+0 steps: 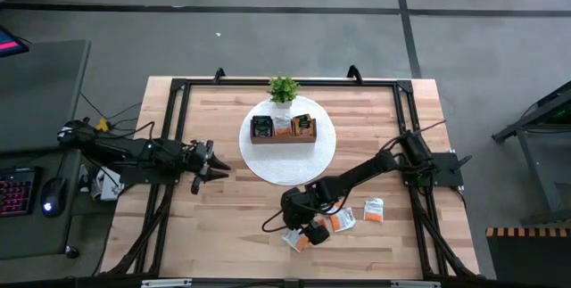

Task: Pick & Place Tea
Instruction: Put the white orange tea bag into the middle section of the wooden organizer

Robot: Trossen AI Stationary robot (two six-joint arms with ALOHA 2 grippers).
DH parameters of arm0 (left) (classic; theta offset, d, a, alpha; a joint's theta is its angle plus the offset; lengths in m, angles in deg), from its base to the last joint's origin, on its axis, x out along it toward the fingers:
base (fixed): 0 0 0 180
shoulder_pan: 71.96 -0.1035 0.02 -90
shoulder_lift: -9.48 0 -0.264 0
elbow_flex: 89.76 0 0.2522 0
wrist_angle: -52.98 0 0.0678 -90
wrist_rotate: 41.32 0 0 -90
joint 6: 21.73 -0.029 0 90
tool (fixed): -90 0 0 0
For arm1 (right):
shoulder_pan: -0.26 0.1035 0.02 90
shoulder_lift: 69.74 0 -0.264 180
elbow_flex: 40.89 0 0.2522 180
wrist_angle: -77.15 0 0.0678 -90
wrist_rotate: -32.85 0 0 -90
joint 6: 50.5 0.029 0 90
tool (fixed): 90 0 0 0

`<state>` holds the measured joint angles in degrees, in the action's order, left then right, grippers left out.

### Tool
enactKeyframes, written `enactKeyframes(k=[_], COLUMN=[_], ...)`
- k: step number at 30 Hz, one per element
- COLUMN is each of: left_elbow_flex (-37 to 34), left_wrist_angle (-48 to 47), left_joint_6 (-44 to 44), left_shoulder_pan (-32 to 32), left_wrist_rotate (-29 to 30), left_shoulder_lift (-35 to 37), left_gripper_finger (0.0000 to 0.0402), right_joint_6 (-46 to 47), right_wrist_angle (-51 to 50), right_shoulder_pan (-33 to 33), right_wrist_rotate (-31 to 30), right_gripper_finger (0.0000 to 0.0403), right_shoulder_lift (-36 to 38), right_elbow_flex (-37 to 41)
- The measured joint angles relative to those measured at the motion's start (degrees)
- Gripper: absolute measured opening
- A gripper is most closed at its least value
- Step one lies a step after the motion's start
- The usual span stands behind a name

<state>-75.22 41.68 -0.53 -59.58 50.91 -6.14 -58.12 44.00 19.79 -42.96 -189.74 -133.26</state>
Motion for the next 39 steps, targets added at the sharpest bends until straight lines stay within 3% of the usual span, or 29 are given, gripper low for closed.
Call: enactKeyframes(k=[6,24,33,39], left_elbow_flex=[-0.04,-0.07,-0.07,-0.07], left_wrist_angle=[-0.02,-0.02,0.00,-0.03], left_joint_6=[0.06,0.08,0.09,0.11], left_shoulder_pan=[0.00,0.00,0.00,0.00], left_wrist_rotate=[0.17,0.30,0.30,0.32], left_shoulder_lift=[0.00,0.00,0.00,-0.01], left_gripper_finger=[0.0117,0.0117,0.0117,0.0117], right_joint_6=[-0.08,6.17,6.44,9.10], right_wrist_angle=[0.66,7.01,7.03,7.19], right_shoulder_pan=[-0.08,-5.15,-5.01,-4.97], right_wrist_rotate=[-0.10,-0.07,-3.40,-10.15], right_gripper_finger=[0.0218,0.0009,0.0001,0.0001], right_shoulder_lift=[-0.04,-0.11,0.00,1.84], right_elbow_flex=[0.00,0.00,0.00,-0.65])
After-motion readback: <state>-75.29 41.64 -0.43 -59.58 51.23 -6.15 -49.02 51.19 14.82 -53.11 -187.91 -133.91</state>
